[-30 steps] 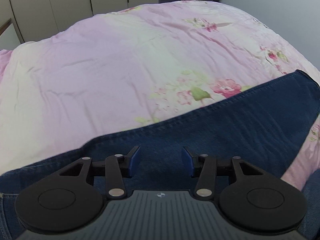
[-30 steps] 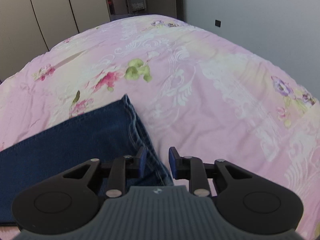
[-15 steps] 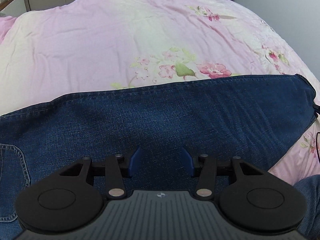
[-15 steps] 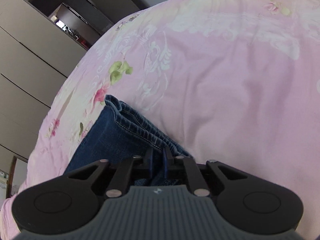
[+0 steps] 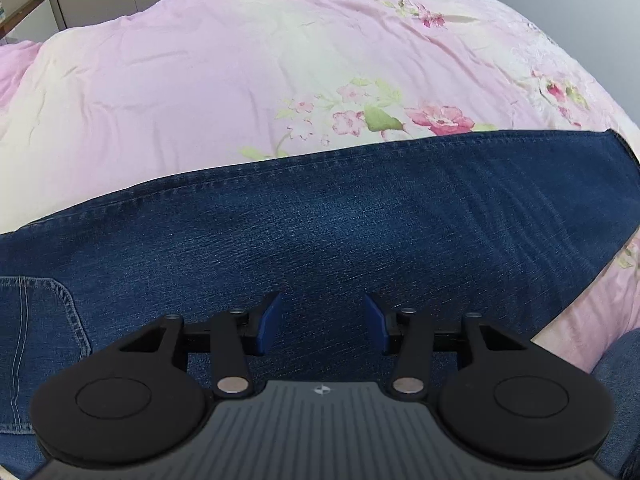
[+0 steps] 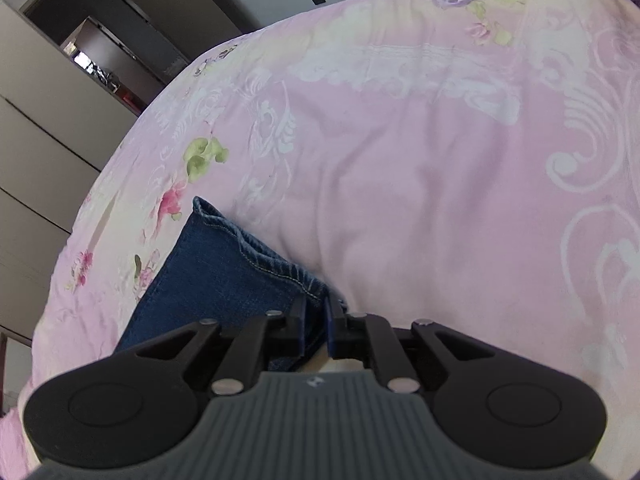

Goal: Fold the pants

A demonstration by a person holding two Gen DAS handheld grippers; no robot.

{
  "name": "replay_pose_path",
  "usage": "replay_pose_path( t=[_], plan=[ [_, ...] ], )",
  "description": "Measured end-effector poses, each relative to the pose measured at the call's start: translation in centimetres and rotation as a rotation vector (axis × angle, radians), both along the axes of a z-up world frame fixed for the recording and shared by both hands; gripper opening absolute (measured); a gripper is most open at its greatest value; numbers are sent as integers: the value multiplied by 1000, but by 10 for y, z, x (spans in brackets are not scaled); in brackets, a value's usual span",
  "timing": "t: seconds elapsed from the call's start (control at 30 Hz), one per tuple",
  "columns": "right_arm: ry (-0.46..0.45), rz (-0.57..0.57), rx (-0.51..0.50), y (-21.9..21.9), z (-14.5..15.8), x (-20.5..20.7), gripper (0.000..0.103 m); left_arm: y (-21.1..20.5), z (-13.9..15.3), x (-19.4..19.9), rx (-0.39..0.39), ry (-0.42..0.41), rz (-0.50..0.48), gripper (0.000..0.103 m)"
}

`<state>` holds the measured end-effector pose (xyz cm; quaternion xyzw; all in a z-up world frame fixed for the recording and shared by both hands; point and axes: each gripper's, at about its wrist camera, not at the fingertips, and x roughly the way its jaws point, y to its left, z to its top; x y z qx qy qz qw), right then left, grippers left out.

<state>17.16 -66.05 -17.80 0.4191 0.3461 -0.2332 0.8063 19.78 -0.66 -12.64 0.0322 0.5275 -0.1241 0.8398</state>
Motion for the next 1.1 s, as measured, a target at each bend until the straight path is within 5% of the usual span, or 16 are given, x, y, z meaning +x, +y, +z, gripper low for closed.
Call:
replay_pose_path(
  t=[0.07, 0.2, 0.47, 0.57, 0.77, 1.1],
  plan=[
    [-39, -24, 40, -3, 1, -10, 37, 0, 4, -3, -45, -1, -12, 56],
    [-82, -6, 101, -3, -2, -18, 38, -18, 4, -5, -86, -8, -98, 56],
    [-134, -76, 195, -5, -40, -6, 19, -72, -25, 15, -40, 21, -253, 56],
    [-186, -56, 170, -5, -29, -4, 8, -78, -38, 36, -52, 27, -242, 54],
    [-197, 52, 87, -5, 5, 7, 7, -81, -42, 93, -180, 49, -115, 52],
    [-249, 113, -4, 11, 57, 19, 6, -128, -42, 110, 22, -59, -140, 49]
  ],
)
